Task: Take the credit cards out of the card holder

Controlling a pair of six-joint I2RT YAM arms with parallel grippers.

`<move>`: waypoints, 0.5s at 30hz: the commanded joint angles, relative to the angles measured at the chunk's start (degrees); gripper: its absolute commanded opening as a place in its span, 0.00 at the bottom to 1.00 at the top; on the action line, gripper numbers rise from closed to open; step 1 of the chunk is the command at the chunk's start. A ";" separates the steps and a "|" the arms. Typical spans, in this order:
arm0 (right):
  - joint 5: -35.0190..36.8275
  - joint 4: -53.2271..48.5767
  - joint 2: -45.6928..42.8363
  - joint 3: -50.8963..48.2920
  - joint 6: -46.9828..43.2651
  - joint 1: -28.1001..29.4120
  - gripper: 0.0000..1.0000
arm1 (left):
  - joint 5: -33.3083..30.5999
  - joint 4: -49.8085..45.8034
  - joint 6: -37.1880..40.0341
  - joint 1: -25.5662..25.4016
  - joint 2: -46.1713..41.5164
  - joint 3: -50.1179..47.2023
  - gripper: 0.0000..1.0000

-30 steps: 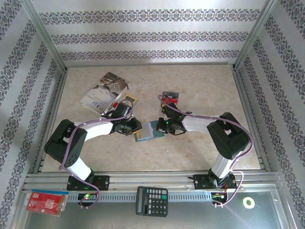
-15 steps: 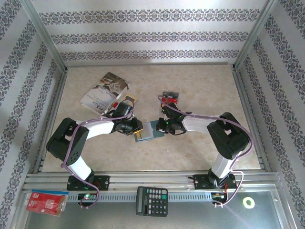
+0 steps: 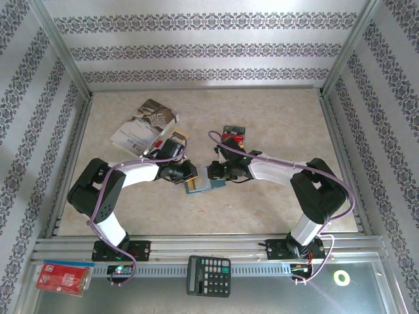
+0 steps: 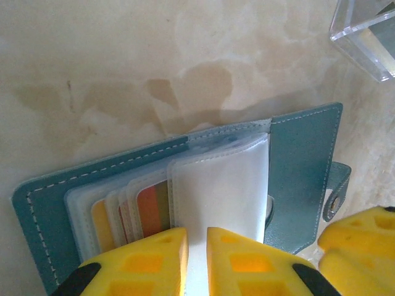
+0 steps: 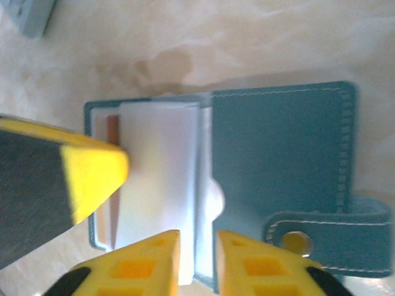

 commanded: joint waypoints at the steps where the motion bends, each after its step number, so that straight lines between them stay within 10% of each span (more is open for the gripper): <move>1: 0.37 -2.60 -0.19 2.32 -3.25 1.45 0.28 | -2.61 -3.67 1.59 -0.62 2.75 -0.59 0.17; 15: -4.83 -2.99 7.32 3.93 -3.13 1.87 0.37 | -2.46 -1.45 0.74 -0.64 2.18 -2.41 0.17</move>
